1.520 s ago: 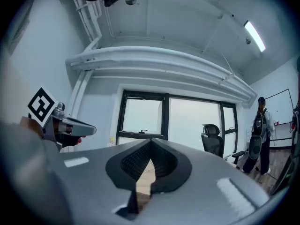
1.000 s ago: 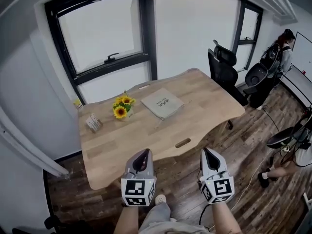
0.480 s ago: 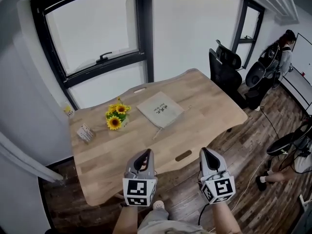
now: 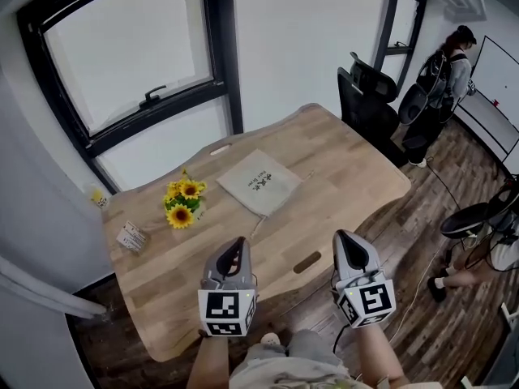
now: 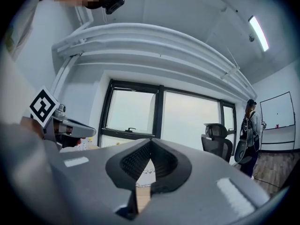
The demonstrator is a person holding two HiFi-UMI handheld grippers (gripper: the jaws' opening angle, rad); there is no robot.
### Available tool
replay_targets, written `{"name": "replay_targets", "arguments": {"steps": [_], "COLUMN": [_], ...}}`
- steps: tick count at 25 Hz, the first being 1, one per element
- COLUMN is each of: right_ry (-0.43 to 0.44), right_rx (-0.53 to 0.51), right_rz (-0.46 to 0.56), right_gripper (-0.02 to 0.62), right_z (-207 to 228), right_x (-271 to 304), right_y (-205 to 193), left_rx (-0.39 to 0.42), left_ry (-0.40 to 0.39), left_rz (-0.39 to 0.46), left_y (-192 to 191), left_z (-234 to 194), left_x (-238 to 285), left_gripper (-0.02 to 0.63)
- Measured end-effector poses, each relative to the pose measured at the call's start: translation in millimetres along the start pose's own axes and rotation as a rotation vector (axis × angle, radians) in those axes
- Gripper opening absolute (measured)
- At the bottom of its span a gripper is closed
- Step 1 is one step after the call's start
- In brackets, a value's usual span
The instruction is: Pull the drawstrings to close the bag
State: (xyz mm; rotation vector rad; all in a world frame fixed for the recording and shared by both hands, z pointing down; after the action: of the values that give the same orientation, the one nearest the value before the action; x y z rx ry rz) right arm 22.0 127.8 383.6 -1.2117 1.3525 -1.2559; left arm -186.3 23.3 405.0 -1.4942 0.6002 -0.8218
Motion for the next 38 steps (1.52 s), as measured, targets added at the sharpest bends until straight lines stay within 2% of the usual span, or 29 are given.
{"name": "replay_targets", "arguments": {"steps": [5, 9, 14, 20, 29, 38], "right_ry": [-0.002, 0.022, 0.11, 0.245, 0.364, 0.544], "right_rx": [-0.007, -0.008, -0.02, -0.051, -0.075, -0.128], "right_rz": [-0.013, -0.015, -0.053, -0.099, -0.15, -0.287], "right_gripper": [0.003, 0.037, 0.133, 0.188, 0.195, 0.195], "right_z": [9, 22, 52, 99, 158, 190], "right_x": [8, 26, 61, 118, 176, 216], "right_y": [-3, -5, -12, -19, -29, -76], "left_rx": [-0.022, -0.027, 0.002, -0.009, -0.022, -0.035], "left_ry": [-0.007, -0.011, 0.004, 0.074, 0.156, 0.234], "left_rz": [0.006, 0.002, -0.006, -0.035, -0.12, -0.216], "left_y": [-2, -2, 0, 5, 4, -26], "left_z": [-1, -7, -11, -18, -18, -15], "left_x": [15, 31, 60, 101, 146, 174], "left_gripper": [-0.001, 0.018, 0.136, 0.172, 0.178, 0.179]}}
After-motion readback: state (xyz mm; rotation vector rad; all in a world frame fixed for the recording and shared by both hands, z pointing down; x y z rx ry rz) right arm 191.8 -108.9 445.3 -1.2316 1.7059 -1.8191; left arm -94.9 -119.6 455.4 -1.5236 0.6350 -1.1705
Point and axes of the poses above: the fingertips, and each gripper's own axes: x forward along the fingers, z to its right, y out of its top, the point moved 5 cm from there along -x, backward along the fingers, and after that the axes turned 8 degrees about y, right-handed, at the moved point
